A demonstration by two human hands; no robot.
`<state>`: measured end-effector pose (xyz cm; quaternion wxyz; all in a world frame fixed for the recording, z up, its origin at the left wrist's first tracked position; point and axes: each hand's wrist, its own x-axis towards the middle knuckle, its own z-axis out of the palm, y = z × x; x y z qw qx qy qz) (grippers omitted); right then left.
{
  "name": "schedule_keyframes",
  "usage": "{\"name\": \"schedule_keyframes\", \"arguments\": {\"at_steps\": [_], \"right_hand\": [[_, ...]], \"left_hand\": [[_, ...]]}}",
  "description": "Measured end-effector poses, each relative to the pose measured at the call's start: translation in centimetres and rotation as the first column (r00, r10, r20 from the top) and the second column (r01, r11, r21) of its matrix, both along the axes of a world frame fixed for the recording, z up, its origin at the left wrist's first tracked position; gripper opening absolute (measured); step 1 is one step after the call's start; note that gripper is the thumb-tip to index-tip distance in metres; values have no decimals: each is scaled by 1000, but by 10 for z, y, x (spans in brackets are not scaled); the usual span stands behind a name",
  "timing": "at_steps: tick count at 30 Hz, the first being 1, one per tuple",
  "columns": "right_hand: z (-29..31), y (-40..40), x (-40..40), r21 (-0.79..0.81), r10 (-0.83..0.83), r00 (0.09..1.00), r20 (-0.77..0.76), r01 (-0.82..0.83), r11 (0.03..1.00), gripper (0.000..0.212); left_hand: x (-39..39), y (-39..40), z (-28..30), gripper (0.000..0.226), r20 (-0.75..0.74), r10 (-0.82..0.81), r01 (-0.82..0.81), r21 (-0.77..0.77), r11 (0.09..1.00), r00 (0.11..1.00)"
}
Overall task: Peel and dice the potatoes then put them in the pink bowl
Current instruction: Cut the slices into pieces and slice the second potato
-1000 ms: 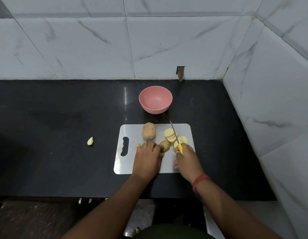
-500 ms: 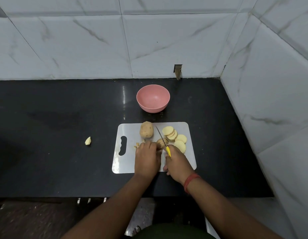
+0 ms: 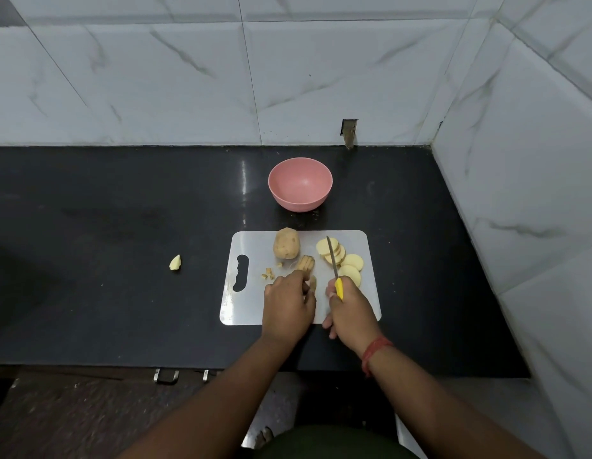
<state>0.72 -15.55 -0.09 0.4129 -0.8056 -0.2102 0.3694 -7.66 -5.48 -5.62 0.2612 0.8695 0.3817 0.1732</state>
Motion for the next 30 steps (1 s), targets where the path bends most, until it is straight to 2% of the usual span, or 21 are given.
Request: {"name": "schedule_keyframes", "arguments": {"at_steps": [7,13,16,26,30], "right_hand": [[-1,-13,0,-26,-27,999,30,28,999,14],[1,-17,-1,-121,82,996,34,-78,990,22],[-1,-19,-2,-168,132,989,71,-119,979,21],[2,-23,1,-184,134,989,57,-121,975,20],[2,-24,2,-181,146,988,52,-134,974,26]], "left_hand": [[-3,5,-7,16,41,20,-16,-114,993,999],[-1,4,-2,22,-62,14,-17,-50,999,998],[1,5,-1,19,-78,34,-39,-71,997,996],[15,0,10,15,-185,109,-119,-43,992,977],[15,1,10,15,-176,120,-128,-34,991,977]]}}
